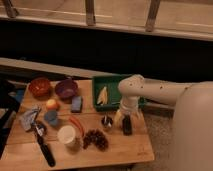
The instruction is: Wipe tray with eraser
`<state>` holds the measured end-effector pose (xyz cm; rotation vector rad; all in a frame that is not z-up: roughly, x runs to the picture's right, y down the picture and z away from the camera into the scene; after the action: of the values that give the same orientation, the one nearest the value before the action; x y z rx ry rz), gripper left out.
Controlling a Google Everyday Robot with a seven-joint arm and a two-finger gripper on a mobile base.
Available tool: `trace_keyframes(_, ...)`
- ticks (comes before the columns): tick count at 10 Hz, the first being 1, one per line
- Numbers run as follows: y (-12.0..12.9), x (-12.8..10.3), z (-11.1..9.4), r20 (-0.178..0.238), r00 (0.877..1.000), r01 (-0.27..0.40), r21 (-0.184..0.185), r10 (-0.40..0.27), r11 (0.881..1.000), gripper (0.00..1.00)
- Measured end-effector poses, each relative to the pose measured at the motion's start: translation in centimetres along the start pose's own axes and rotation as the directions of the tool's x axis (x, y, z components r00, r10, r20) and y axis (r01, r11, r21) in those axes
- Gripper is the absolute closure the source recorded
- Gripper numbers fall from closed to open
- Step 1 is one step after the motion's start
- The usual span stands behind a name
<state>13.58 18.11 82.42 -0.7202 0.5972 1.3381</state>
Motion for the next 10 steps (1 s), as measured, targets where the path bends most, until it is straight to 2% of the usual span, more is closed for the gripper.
trace_keyframes(4,-0.7,-1.7,1.5,-0.013,0.999,-0.031,0.001,0.031,1.0,0.22)
trace_keyframes(5,-0.8,-1.8,2.1,-0.02,0.999,-0.039,0.0,0.039,0.999,0.31)
trace_keyframes(7,-0.9,-1.6,1.9,-0.009,0.999,-0.038,0.004,0.038,0.999,0.51)
trace_keyframes(8,-1.1,-1.4,1.5,0.003,0.999,-0.038,0.004,0.038,0.999,0.63)
trace_keyframes(10,-1.6,-1.2,0.9,0.027,0.998,-0.055,0.001,0.055,0.998,0.8)
